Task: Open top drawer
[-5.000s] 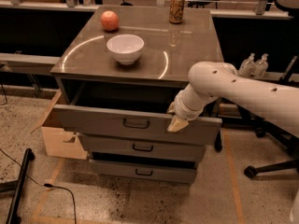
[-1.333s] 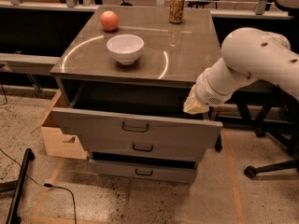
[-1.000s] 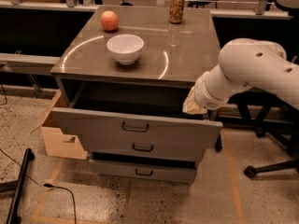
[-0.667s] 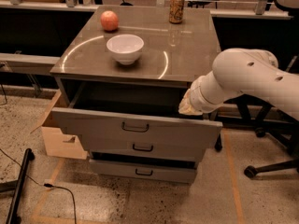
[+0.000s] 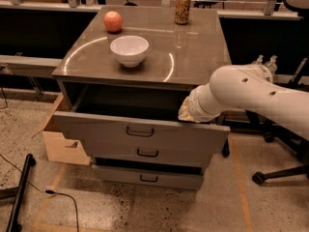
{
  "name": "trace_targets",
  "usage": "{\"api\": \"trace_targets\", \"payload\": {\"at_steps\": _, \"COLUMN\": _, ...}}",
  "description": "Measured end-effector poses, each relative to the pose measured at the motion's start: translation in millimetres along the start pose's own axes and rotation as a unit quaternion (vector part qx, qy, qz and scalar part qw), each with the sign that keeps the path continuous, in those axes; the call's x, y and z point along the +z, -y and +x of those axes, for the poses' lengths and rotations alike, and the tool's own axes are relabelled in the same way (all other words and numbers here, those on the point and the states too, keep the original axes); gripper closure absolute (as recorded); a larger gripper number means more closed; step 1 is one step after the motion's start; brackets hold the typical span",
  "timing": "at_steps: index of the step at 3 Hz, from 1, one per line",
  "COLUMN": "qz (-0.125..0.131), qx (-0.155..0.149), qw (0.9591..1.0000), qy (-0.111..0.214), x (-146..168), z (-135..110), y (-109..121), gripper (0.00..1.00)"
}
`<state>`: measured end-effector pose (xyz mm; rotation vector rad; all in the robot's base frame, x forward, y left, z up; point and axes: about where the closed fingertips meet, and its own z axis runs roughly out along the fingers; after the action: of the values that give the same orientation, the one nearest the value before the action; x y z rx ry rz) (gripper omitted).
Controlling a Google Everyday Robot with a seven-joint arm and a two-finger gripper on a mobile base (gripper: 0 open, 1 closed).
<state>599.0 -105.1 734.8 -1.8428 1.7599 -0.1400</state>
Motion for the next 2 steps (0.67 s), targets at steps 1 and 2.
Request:
{"api": "trace_targets", "payload": {"at_steps": 1, "qz": 0.002, "qx": -0.004, "qw": 1.0, "qy": -0.003, "x": 19, "z": -1, "y": 3, "gripper": 1.0}}
{"api": "trace_targets", "payload": {"at_steps": 2, "qz": 0.0, "qx": -0.003, "qw": 0.9999, "qy": -0.01, "x": 37, "z": 1, "y": 7, "gripper": 1.0}}
